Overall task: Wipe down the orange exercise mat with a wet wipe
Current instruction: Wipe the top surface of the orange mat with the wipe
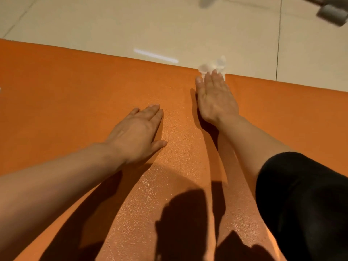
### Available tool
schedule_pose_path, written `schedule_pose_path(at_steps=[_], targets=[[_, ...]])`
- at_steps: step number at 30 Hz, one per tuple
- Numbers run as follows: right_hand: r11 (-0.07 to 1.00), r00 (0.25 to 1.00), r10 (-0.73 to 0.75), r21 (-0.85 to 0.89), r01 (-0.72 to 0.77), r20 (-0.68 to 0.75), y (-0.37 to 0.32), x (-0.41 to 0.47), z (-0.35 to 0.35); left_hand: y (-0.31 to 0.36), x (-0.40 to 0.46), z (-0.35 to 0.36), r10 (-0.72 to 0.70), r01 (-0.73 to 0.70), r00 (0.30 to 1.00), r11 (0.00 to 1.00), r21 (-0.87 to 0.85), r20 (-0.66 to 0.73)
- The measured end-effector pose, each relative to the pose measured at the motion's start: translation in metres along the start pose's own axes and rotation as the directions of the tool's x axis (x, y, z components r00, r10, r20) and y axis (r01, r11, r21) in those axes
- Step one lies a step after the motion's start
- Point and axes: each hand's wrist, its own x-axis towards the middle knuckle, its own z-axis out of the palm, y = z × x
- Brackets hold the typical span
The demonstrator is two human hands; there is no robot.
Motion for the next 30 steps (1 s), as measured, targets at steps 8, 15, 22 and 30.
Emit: schedule_pose_path(at_steps=[8, 15, 22, 30], targets=[[0.957, 0.966, 0.236, -0.146, -0.249, -0.102, 0.056, -0.029, -0.007, 0.015, -0.004, 0.003, 0.060, -0.061, 0.998, 0.997, 0.052, 0.030], [0.998, 0.998, -0.059, 0.036, 0.060, -0.020, -0.042, -0.029, 0.027, 0.003, -0.032, 0.008, -0.042, 0.042, 0.999, 0.999, 0.008, 0.032], [0.916, 0.920, -0.372, -0.110, 0.386, 0.124, -0.082, -0.052, 0.048, -0.002, -0.064, 0.020, -0.176, 0.176, 0.984, 0.982, -0.068, -0.002], [0.968, 0.998, -0.033, -0.250, 0.021, -0.045, 0.029, -0.088, 0.020, 0.017, -0.093, 0.030, -0.207, 0.212, 0.977, 0.973, -0.090, 0.057]])
